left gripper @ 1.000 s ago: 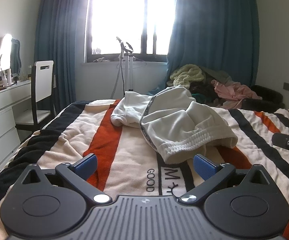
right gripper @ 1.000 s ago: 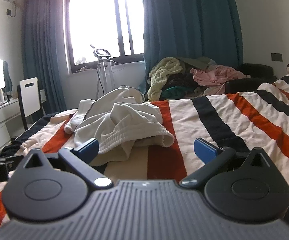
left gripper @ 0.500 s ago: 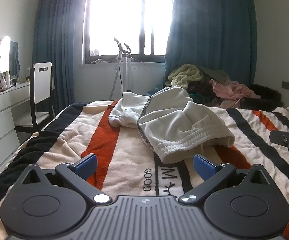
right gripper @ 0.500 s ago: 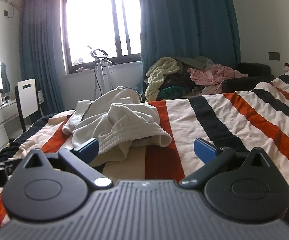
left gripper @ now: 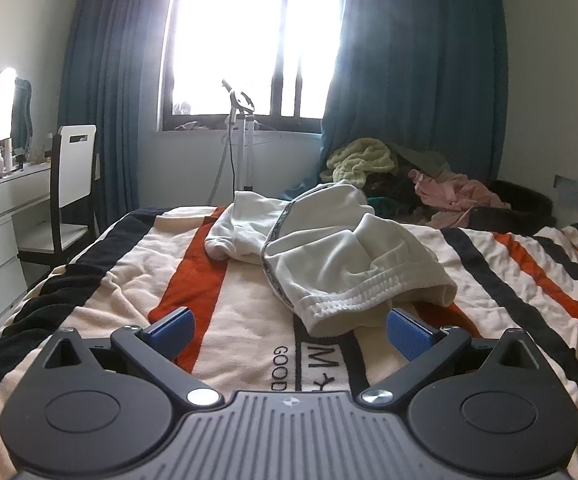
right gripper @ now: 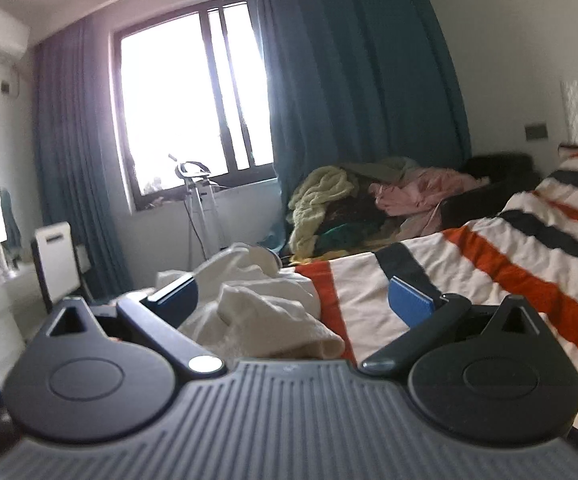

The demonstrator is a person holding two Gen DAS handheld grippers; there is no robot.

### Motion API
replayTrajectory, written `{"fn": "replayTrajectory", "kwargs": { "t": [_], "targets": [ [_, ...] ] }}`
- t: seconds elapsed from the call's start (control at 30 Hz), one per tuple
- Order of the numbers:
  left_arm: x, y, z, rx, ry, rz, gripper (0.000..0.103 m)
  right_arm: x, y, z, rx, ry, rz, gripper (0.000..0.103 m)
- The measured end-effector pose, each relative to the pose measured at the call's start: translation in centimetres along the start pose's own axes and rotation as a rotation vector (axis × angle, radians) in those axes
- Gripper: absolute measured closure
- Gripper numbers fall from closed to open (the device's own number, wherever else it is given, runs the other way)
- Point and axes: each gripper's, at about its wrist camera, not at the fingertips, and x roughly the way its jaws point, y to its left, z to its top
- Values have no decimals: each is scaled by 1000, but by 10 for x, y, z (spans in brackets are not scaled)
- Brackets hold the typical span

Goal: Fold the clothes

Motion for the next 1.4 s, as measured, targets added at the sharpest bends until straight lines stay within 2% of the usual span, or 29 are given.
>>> {"fn": "replayTrajectory", "kwargs": {
  "t": [0.1,0.2,0.3,0.37,0.47,0.53,0.6,0.7,0.73,0.87,0.97,1.0,1.03,1.1,1.4],
  "targets": [
    [14,-10,-1,22,16,-4,0,10,-10,23,40,11,-1,0],
    [41,-27,-3,92,59,-13,0,20,-20,44,76,23,-4,0],
    [70,-46,-5,198,96,-13,0,29,-31,37,70,39,-31,0],
    [92,-55,-8,278,113,-1,0,35,-43,21,86,57,-45,0],
    [124,-65,-16,400,134,5,0,50,-60,-6,104,147,-59,0],
    [149,-65,-22,458,146,10,0,60,-67,-19,103,198,-68,0],
    [176,-60,-28,458,161,30,0,71,-67,-26,99,213,-69,0],
    [210,-48,-31,399,190,33,2,94,-62,-36,86,215,-69,0],
    [221,-44,-30,371,200,33,9,102,-60,-40,78,215,-72,0],
    [253,-8,-11,112,206,47,14,131,-53,-61,62,238,-76,0],
    [259,11,-2,35,188,42,32,149,-49,-73,55,267,-66,0],
    [257,16,1,13,175,25,45,149,-48,-75,50,264,-62,0],
    [255,20,5,-11,157,3,64,150,-46,-77,45,261,-59,0],
    [246,24,13,-52,112,-18,82,151,-44,-80,34,256,-53,0],
    [138,39,56,-109,-179,-108,93,134,-21,-81,-36,192,29,0]
  ]
}}
